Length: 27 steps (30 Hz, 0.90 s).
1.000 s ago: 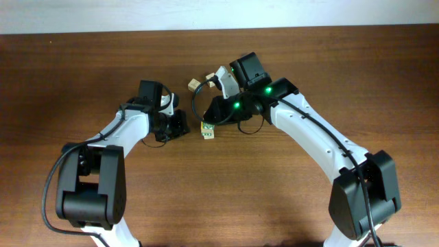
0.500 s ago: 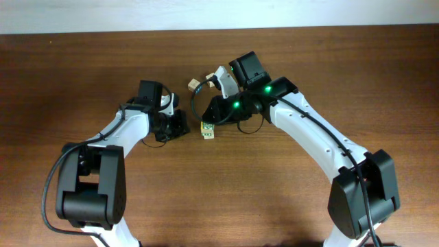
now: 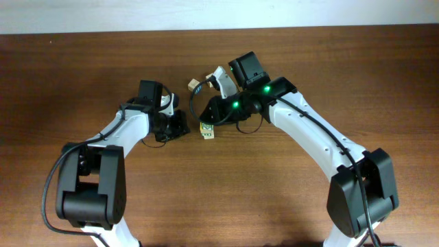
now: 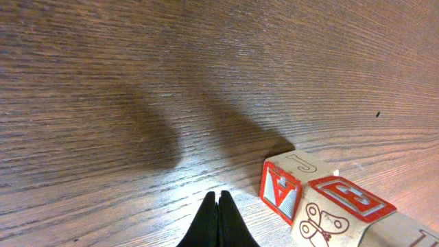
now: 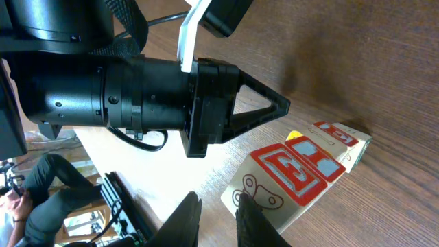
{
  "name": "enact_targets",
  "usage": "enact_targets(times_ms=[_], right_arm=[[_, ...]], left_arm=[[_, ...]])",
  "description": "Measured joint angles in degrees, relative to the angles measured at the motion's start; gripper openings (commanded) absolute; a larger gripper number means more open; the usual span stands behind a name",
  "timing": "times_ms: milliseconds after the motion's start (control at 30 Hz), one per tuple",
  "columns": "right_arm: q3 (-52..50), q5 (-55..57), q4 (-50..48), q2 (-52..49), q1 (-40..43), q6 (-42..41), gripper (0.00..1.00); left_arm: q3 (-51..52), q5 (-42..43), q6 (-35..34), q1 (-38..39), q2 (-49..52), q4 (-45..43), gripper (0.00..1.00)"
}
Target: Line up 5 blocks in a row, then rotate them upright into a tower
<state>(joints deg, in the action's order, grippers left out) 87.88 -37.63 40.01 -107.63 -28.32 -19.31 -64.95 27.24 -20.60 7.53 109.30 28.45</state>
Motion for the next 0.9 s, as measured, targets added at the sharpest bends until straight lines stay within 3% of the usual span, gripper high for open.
enact_targets(times_ms=[900], right_arm=[[0.0, -3.0, -0.6, -0.4, 1.2, 0.0, 0.21]], left_arm=[[0.0, 0.0, 0.0, 0.0, 0.0, 0.2, 0.00]])
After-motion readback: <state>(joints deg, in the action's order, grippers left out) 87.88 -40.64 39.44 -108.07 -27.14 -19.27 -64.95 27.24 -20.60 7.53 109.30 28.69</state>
